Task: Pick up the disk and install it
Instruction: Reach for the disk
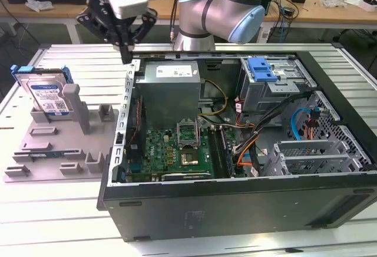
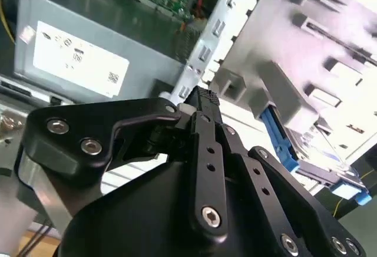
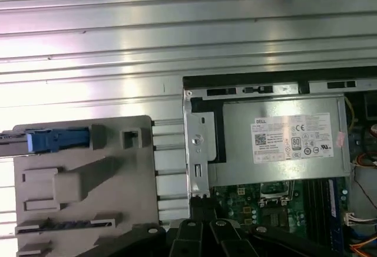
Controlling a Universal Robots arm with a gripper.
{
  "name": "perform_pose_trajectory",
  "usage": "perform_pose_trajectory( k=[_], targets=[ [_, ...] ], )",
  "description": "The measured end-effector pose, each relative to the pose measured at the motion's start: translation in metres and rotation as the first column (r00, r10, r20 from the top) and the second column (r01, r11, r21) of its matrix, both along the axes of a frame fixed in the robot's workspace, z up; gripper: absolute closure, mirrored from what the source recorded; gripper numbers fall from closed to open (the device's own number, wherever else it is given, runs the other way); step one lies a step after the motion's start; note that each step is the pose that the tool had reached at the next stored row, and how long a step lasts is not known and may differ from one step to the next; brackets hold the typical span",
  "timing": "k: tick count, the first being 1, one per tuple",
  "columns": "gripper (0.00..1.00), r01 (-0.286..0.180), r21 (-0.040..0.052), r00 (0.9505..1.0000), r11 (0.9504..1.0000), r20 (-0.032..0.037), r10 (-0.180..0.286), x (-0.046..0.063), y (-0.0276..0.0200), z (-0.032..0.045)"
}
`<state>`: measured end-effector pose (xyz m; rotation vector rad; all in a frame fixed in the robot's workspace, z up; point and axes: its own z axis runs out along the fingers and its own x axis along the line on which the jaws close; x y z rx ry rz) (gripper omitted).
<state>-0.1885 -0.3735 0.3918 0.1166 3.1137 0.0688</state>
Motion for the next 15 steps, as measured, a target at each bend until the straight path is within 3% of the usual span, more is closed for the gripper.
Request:
perform_pose_trajectory(
  k=[5,8,11,15],
  targets=[
    [0.89,0.0,0.0,1.0,1.0,0.0001,0.0,-0.021,0.0143,-0.0007],
    [0.89,0.0,0.0,1.0,1.0,0.0,0.0,-0.039,0.0249,-0.0013],
    [0.89,0.0,0.0,1.0,1.0,0.0,0.0,-0.055,0.0316,-0.0017],
    [0.89,0.0,0.0,1.0,1.0,0.0001,0.0,-0.073,0.0368,-0.0022]
  ],
)
